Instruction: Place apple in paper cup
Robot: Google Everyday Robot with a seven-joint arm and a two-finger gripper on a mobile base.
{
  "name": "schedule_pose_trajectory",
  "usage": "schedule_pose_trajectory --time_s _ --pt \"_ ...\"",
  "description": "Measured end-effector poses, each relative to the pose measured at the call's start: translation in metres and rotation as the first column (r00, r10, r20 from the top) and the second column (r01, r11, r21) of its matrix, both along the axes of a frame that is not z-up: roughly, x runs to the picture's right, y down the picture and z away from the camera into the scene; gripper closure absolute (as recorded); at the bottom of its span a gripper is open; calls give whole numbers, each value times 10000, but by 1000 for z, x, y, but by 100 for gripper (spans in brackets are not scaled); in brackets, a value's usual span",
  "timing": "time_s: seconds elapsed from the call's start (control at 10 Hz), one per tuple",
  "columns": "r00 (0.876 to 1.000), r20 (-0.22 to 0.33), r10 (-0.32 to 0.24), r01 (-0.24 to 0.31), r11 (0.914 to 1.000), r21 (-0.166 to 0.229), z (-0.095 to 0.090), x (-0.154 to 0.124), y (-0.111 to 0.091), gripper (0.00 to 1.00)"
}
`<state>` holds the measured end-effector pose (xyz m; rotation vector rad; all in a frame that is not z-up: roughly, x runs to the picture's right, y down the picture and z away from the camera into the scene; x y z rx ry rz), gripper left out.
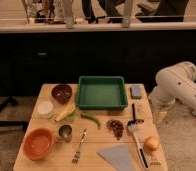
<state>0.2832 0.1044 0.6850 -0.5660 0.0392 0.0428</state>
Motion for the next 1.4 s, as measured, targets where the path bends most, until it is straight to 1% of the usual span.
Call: schedule_pose_trajectory --time_s 0.1,0.3,0.6,0.8,1.1,1.4 --pt "10000 -8 13 -13 10000 17 0 0 0 20" --pt "9994 -298 159 -153 9997 194 -3 -2 0 20" --pt "9985 -480 246 -241 9996 119 -5 0 7 20" --pt "9982 -486 347 -346 9994 37 -4 3 13 20" --pt "9976 -298 624 -628 9979 -153 8 12 33 20" --pt "9951 -16 990 -990 9942 -431 31 22 66 20"
